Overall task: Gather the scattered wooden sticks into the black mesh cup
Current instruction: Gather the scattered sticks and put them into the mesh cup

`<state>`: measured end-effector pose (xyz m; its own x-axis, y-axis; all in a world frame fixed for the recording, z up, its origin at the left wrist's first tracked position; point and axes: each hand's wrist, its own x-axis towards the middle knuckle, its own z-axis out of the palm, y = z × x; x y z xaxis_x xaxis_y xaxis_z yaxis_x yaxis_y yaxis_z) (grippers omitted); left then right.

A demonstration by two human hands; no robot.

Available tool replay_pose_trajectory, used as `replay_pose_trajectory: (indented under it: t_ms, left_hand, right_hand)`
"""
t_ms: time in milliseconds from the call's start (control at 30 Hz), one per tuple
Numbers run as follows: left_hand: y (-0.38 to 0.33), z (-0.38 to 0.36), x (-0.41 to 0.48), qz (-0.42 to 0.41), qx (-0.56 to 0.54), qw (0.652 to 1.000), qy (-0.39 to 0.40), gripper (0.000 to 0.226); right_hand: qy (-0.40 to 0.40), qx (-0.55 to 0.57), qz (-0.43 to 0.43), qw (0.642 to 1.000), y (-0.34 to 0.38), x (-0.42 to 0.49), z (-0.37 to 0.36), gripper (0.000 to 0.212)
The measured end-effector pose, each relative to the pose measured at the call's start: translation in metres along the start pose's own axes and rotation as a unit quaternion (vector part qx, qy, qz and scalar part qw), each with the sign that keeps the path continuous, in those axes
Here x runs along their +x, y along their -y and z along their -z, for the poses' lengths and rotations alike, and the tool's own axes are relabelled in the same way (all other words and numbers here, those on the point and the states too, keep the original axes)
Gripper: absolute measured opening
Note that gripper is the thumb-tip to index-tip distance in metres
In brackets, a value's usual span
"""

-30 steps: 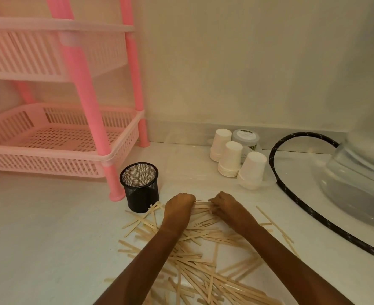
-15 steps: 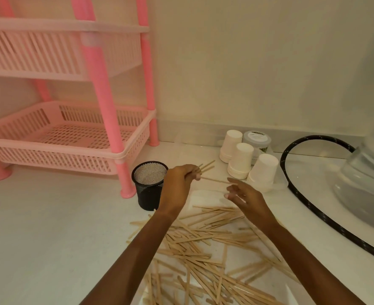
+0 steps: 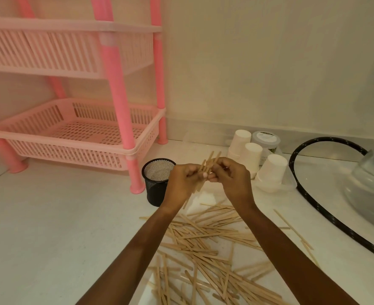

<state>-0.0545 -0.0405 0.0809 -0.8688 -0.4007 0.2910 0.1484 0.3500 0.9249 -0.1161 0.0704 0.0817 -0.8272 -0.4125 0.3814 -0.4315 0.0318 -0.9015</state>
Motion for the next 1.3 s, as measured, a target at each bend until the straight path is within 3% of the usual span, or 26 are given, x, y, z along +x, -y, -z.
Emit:
replay_pose_trajectory:
  t_ms: [233, 333, 400, 467, 533, 600, 800, 1033, 1200, 1300]
  left_hand:
    - [-0.008, 0.014, 0.004, -0.062, 0.072, 0.995, -0.041, 0.012]
    - [-0.019, 0.026, 0.01, -0.073, -0.002, 0.991, -0.116, 0.024]
    - [-0.025, 0.037, 0.018, -0.078, -0.04, 0.984, -0.155, 0.028]
    - [-0.027, 0.047, 0.025, -0.086, -0.034, 0.98, -0.175, 0.023]
    - [-0.022, 0.054, 0.03, -0.084, -0.006, 0.981, -0.176, 0.019]
    - [-0.011, 0.057, 0.03, -0.066, 0.034, 0.983, -0.168, 0.017]
    - [0.02, 0.055, 0.021, -0.001, 0.095, 0.988, -0.119, 0.016]
    - [0.026, 0.054, 0.015, 0.04, 0.078, 0.989, -0.122, 0.017]
    - [0.021, 0.049, 0.004, -0.047, 0.167, 0.97, -0.171, 0.028]
    - [0.017, 0.042, -0.007, -0.116, 0.221, 0.955, -0.159, 0.033]
  right_hand:
    - [0.02, 0.025, -0.02, 0.999, -0.004, 0.004, 0.002, 0.024]
    - [0.09, -0.127, -0.021, 0.988, -0.027, -0.004, 0.021, 0.027]
    - [0.202, -0.285, -0.013, 0.937, -0.046, -0.009, 0.031, 0.031]
    - [0.305, -0.377, -0.024, 0.874, -0.061, -0.014, 0.035, 0.04]
    - [0.363, -0.408, -0.05, 0.836, -0.066, -0.018, 0.035, 0.049]
    - [0.389, -0.412, -0.07, 0.821, -0.067, -0.02, 0.033, 0.055]
    - [0.406, -0.434, -0.059, 0.802, -0.067, -0.026, 0.03, 0.058]
    - [0.346, -0.528, 0.066, 0.773, -0.072, -0.032, 0.029, 0.047]
    - [0.343, -0.535, 0.098, 0.766, -0.079, -0.03, 0.025, 0.029]
    - [0.343, -0.543, 0.116, 0.758, -0.081, -0.029, 0.024, 0.027]
